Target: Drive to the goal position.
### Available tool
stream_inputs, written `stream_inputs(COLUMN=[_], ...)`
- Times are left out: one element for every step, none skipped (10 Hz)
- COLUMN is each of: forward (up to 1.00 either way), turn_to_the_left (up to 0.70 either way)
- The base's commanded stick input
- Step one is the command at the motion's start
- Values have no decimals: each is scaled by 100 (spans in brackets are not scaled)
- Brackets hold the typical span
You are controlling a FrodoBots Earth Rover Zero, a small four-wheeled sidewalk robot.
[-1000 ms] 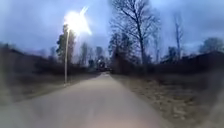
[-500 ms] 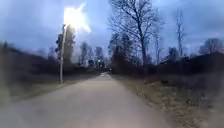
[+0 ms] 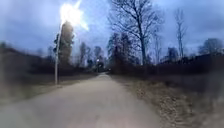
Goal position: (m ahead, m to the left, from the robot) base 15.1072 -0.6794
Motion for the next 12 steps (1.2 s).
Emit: stream_inputs(forward=[100, 100, 100, 100, 100, 100, 100, 100, 100, 100, 100, 100], turn_to_the_left=[0, 0, 0, 38, 29, 2, 0, 0, 0, 0, 0, 0])
